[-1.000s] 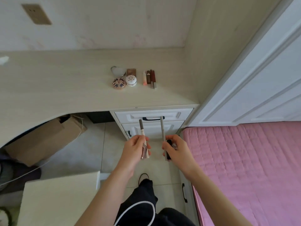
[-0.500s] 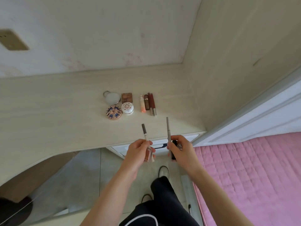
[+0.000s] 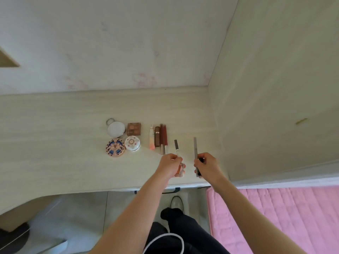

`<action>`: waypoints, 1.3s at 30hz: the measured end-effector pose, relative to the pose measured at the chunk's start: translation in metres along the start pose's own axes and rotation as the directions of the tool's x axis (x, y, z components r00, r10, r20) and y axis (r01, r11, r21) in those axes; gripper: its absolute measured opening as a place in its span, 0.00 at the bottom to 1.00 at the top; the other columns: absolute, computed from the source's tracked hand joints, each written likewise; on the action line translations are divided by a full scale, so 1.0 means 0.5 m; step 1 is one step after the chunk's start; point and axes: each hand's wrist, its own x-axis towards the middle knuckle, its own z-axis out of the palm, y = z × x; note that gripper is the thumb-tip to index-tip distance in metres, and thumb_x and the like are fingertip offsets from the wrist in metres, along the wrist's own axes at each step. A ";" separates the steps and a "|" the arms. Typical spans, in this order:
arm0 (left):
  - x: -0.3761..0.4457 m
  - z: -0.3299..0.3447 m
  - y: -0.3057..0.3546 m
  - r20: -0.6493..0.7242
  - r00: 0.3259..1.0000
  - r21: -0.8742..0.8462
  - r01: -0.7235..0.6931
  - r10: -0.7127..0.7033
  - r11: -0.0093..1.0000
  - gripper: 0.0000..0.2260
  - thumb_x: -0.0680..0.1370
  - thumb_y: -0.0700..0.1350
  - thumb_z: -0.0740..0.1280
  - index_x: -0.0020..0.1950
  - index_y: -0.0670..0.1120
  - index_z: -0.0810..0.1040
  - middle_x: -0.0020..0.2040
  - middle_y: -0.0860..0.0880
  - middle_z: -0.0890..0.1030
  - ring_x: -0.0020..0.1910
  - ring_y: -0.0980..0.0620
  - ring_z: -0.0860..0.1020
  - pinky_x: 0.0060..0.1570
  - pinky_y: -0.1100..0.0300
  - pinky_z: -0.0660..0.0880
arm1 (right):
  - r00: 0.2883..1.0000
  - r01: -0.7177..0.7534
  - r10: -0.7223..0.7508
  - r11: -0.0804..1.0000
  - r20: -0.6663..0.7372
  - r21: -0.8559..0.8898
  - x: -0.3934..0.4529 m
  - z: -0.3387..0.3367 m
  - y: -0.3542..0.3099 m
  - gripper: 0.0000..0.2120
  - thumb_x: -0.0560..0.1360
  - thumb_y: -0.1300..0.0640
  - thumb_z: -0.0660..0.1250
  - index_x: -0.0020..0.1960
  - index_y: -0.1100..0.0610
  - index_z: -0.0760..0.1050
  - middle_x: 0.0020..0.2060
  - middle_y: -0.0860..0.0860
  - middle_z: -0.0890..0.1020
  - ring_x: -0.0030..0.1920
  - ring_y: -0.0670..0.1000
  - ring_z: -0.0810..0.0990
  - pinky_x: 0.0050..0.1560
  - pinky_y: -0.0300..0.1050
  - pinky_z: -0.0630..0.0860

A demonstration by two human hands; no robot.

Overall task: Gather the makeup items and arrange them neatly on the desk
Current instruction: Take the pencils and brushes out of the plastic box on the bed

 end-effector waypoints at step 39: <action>0.176 0.090 0.076 -0.072 0.992 0.458 -0.061 0.106 0.887 0.07 0.73 0.40 0.66 0.34 0.45 0.76 0.33 0.47 0.78 0.33 0.49 0.78 0.34 0.62 0.72 | 0.996 0.090 -0.081 0.951 0.044 -0.295 0.264 -0.006 -0.086 0.14 0.77 0.62 0.62 0.62 0.60 0.74 0.57 0.56 0.77 0.48 0.53 0.79 0.46 0.38 0.76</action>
